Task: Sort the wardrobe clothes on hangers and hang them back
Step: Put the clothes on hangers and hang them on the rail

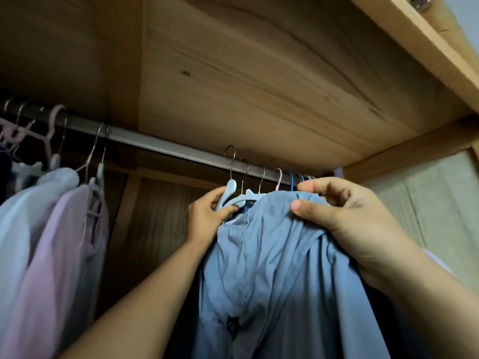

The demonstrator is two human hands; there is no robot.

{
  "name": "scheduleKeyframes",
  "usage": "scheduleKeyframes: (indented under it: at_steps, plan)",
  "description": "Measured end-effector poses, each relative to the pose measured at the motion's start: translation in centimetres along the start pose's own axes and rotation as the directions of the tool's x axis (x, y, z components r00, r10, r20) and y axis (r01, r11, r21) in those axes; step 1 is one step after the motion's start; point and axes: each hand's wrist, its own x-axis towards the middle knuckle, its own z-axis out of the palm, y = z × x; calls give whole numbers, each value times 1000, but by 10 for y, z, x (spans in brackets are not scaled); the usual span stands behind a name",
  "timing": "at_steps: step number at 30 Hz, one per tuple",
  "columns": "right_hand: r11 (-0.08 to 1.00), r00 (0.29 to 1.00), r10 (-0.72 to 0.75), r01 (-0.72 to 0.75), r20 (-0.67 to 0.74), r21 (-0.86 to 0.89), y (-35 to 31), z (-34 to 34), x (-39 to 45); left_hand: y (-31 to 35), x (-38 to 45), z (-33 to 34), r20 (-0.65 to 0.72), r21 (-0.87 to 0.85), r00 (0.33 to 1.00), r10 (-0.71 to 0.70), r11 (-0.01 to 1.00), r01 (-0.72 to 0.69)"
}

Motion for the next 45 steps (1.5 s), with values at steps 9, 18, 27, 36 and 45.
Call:
scheduleKeyframes:
  at_steps: [9,18,27,36,45]
  plan:
    - [999,998,52,-53,24,14,15,6,-6,-13,-10,-1,64,-3,997,-50,999,50]
    - [972,957,231,-220,173,-77,6,10,-26,-12,-7,-8,124,9,989,-76,997,75]
    - [987,981,143,-131,132,-96,25,-1,-43,-8,-9,-9,108,21,986,-125,992,123]
    - [821,919,-395,358,10,-444,51,-10,-54,22,-56,-20,-109,-67,973,-204,978,198]
    - [879,913,-407,392,0,-273,59,-17,-81,98,-126,-41,-293,-7,944,-152,988,157]
